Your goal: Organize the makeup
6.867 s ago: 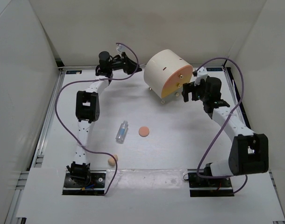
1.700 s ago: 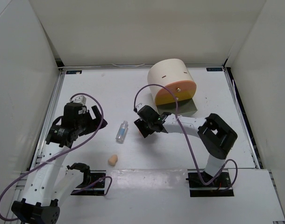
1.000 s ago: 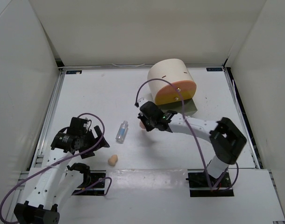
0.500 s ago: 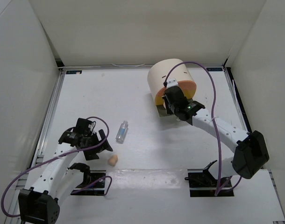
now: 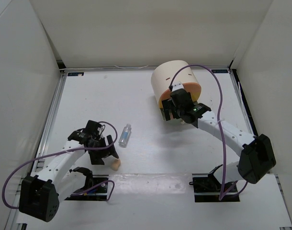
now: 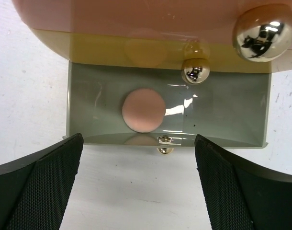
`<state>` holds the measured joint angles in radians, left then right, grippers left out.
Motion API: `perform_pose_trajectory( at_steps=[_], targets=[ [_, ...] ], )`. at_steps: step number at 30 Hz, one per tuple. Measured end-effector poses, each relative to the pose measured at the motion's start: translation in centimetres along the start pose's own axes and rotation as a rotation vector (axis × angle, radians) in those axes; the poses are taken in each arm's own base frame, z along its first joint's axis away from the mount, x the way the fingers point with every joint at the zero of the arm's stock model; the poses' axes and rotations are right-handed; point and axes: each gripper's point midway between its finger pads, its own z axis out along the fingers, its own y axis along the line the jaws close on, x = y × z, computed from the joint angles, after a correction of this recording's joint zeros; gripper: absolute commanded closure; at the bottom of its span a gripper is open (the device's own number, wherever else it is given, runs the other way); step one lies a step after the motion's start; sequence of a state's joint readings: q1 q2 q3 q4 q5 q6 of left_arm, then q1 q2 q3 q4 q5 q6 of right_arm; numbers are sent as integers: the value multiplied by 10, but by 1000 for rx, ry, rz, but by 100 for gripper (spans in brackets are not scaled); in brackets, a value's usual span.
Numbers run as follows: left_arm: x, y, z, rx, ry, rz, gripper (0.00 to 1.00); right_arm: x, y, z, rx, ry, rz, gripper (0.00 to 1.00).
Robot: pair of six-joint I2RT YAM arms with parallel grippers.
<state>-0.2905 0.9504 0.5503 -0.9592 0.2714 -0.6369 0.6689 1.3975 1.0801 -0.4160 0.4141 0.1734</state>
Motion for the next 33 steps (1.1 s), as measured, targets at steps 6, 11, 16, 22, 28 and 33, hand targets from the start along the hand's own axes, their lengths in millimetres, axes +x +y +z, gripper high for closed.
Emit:
perform_pose_trajectory(
  at_steps=[6, 11, 16, 22, 28, 33],
  targets=[
    [5, 0, 6, -36, 22, 35, 15, -7, 3, -10, -38, -28, 13, 1],
    [11, 0, 10, -63, 38, 62, 17, -18, 0, -26, -52, -85, 36, 1],
    [14, -3, 12, -72, 33, 61, 20, -15, -3, -33, -56, -109, 56, 1],
    [22, -6, 21, -125, 40, 71, 24, -11, -9, -37, -54, -120, 84, 1],
    [28, -11, 34, -238, 53, 119, 67, -14, -24, -47, -36, -150, 119, 1],
    [10, -45, 21, -235, -39, 169, 87, -22, -38, -60, -19, -198, 163, 1]
  ],
)
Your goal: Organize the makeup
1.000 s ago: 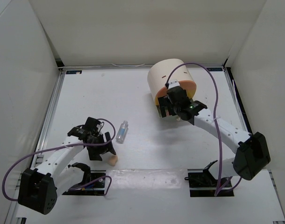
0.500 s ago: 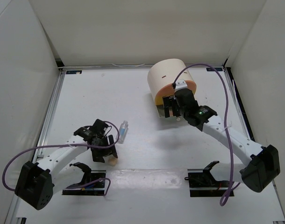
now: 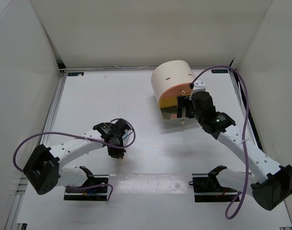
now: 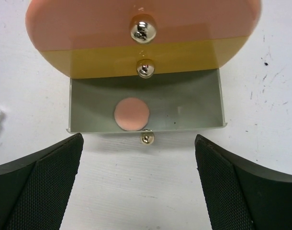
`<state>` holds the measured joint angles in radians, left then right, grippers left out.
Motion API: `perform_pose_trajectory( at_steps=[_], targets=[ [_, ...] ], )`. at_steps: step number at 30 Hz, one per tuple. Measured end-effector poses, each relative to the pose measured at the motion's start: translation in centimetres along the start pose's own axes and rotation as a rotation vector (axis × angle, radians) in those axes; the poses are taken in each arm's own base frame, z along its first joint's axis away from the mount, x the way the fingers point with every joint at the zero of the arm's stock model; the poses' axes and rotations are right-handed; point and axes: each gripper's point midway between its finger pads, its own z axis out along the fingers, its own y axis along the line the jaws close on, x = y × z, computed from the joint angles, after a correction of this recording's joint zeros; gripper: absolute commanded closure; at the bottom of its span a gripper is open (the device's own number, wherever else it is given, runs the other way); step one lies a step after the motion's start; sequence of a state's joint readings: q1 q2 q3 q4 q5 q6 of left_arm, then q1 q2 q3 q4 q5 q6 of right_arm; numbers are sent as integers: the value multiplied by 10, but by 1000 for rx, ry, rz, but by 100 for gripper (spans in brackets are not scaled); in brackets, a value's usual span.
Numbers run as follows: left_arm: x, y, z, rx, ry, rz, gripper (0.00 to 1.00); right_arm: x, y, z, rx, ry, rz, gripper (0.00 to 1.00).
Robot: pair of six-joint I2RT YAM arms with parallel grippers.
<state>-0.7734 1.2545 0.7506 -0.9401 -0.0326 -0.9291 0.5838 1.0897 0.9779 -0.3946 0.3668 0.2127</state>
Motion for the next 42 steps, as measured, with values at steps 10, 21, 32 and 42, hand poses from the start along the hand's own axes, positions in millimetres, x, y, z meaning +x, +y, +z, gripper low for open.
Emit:
perform_pose_trajectory(
  at_steps=[10, 21, 32, 42],
  targets=[
    [-36, -119, -59, 161, -178, 272, 79, -1, -50, -21, 206, -50, 140, 1],
    [-157, -308, -78, 414, -562, 552, 61, 18, -90, -41, 406, -20, 233, 1],
    [-194, -333, -46, 352, -609, 646, 2, 21, -96, -57, 415, -23, 231, 1],
    [-177, -314, -68, 356, -589, 670, 2, 19, -82, -53, 310, 0, 152, 1]
  ],
)
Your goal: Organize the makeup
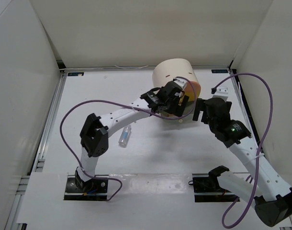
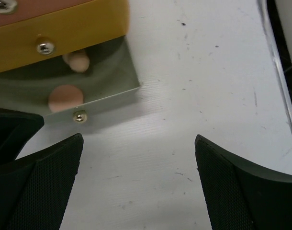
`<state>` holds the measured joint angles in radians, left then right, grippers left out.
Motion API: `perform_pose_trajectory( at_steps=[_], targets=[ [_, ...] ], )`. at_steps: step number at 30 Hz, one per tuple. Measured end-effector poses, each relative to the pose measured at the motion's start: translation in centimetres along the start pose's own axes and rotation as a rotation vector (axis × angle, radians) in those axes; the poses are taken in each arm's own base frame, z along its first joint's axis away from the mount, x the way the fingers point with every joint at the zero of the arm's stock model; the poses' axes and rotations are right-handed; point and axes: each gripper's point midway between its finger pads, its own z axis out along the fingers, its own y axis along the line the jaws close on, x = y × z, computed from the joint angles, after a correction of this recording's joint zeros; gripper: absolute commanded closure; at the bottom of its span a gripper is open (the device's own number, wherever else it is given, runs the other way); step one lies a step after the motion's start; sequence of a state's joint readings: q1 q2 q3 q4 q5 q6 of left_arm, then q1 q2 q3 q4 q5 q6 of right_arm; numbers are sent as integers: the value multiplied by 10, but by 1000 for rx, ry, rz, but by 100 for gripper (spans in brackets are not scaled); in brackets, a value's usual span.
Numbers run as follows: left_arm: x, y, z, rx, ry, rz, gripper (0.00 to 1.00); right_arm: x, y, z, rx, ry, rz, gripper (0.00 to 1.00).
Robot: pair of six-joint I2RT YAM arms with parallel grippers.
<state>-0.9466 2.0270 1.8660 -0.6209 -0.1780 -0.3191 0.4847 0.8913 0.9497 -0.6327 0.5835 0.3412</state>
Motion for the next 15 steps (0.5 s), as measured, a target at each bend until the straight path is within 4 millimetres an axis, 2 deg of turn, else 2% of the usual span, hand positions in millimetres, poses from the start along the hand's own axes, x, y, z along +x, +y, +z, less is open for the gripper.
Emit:
perform_pose_trajectory(
  at_steps=[2, 5, 8, 12, 15],
  targets=[
    [3, 6, -21, -8, -7, -13, 2, 0, 10, 1, -58, 9, -31, 1],
    [14, 28, -70, -52, -23, -63, 2, 4, 33, 3, -167, 36, -79, 1],
    [32, 72, -131, -152, -56, -188, 2, 12, 67, 3, -288, 73, -126, 1],
    [63, 143, -208, -360, -115, -410, 2, 34, 142, -8, -486, 120, -245, 1],
    [82, 169, -254, -446, -163, -520, 1, 61, 212, -18, -603, 174, -334, 1]
  ],
)
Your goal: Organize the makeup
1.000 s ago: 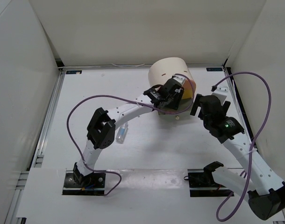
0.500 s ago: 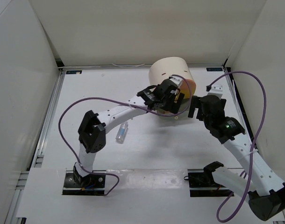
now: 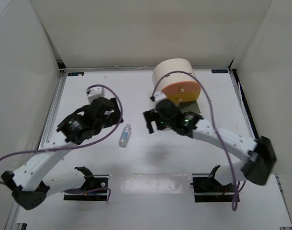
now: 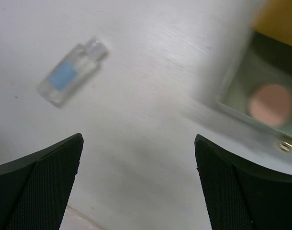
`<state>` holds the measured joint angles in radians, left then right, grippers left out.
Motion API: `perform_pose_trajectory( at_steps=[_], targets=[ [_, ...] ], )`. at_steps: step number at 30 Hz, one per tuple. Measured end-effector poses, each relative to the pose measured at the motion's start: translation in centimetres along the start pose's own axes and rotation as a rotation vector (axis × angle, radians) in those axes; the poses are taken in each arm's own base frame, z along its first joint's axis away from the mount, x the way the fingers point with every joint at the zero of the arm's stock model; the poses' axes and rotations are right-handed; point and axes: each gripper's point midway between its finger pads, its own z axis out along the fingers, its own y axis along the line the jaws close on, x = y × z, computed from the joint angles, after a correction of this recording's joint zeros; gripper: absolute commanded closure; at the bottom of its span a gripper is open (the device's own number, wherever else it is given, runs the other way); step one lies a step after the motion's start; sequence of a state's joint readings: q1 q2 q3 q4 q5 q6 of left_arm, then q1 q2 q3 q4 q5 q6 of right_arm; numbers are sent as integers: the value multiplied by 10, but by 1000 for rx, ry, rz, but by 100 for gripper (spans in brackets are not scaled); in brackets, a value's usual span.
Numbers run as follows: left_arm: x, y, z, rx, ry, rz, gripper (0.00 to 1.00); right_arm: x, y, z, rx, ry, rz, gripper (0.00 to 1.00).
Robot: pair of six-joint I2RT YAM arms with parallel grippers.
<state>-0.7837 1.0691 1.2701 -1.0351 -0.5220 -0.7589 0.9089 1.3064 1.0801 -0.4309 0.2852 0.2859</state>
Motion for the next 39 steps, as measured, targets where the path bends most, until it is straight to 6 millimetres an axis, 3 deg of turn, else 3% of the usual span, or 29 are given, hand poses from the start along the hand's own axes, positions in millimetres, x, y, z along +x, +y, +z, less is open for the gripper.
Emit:
perform_pose_trajectory(
  at_steps=[2, 5, 9, 11, 15, 18, 22, 23, 28, 30, 34, 39],
  targets=[
    [-4, 18, -17, -13, -32, -62, 2, 2, 37, 27, -39, 43, 6, 1],
    [-5, 34, -32, -7, -65, -121, 2, 4, 67, 66, -29, 92, 77, 1],
    [3, 43, -36, -8, -61, -141, 2, 3, 89, 120, 24, 116, 213, 1],
    [7, 45, -34, -22, -46, -129, 2, 13, 97, 141, 41, 141, 249, 1],
    [14, 45, -28, -40, -20, -104, 2, 38, 105, 166, 80, 188, 308, 5],
    [15, 44, -26, -39, -16, -91, 2, 55, 110, 174, 97, 218, 328, 19],
    [16, 45, -25, -34, -21, -82, 2, 62, 118, 173, 102, 220, 335, 50],
    [16, 45, -25, -33, -22, -79, 2, 63, 119, 173, 103, 219, 341, 66],
    [18, 45, -23, -31, -23, -78, 2, 66, 118, 169, 115, 192, 323, 95],
    [20, 45, -21, -27, -22, -80, 2, 69, 114, 164, 125, 187, 305, 100],
    [23, 43, -19, -15, -19, -83, 2, 65, 100, 144, 133, 163, 229, 100],
    [24, 39, -14, -3, -24, -81, 2, 20, 76, 88, 39, 8, 29, 100]
  ],
)
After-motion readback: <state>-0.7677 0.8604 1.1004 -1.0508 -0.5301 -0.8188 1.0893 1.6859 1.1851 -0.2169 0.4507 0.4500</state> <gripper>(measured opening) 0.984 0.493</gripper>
